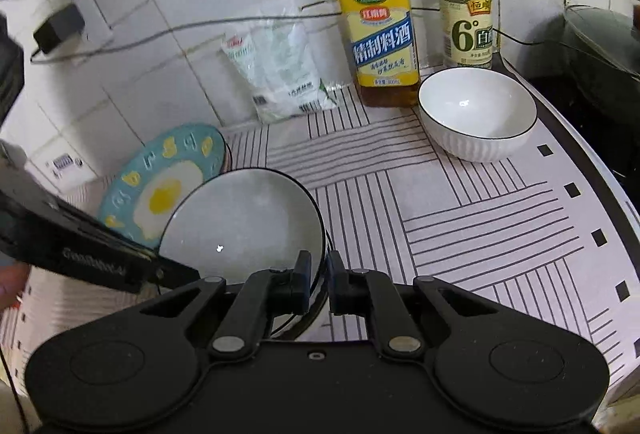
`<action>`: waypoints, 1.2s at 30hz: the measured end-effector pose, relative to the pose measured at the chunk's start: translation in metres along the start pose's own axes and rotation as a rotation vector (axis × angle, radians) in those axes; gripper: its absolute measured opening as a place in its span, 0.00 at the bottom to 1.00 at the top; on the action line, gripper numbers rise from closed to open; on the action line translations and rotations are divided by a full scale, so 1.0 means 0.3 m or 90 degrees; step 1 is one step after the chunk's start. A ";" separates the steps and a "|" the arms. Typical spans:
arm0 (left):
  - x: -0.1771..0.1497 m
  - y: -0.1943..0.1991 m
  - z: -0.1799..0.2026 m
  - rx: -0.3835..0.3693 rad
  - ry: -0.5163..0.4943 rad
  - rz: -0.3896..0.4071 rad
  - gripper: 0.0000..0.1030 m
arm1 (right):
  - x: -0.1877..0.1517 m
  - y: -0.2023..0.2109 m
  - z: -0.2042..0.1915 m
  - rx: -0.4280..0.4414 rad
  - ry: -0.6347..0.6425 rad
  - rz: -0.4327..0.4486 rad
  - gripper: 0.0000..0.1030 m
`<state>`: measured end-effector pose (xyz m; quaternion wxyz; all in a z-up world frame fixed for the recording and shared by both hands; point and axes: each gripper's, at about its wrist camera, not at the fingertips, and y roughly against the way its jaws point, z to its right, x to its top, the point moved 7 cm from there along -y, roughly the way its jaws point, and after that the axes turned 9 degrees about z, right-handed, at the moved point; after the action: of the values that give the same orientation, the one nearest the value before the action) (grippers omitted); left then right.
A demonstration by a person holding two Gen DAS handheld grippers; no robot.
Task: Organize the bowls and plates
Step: 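Lower the white bowl beside the plate stack and open the left gripper, then move the left gripper to the white bowl by the bottles and grasp its rim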
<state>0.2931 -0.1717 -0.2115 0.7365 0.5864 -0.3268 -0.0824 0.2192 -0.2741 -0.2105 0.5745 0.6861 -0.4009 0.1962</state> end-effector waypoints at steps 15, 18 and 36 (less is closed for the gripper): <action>0.002 0.076 0.010 -0.006 0.019 0.038 0.34 | 0.038 0.105 -0.007 0.022 0.083 0.045 0.28; 0.019 0.127 0.018 -0.005 0.036 0.063 0.36 | 0.069 0.169 0.028 0.030 0.089 0.072 0.35; 0.210 0.225 0.259 -0.006 0.081 0.186 0.54 | 0.128 0.157 0.367 0.031 0.173 0.097 0.72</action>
<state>0.2791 -0.2463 -0.1176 0.7624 0.5336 -0.3610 0.0610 0.1849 -0.3915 -0.1817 0.5899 0.6345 -0.3656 0.3402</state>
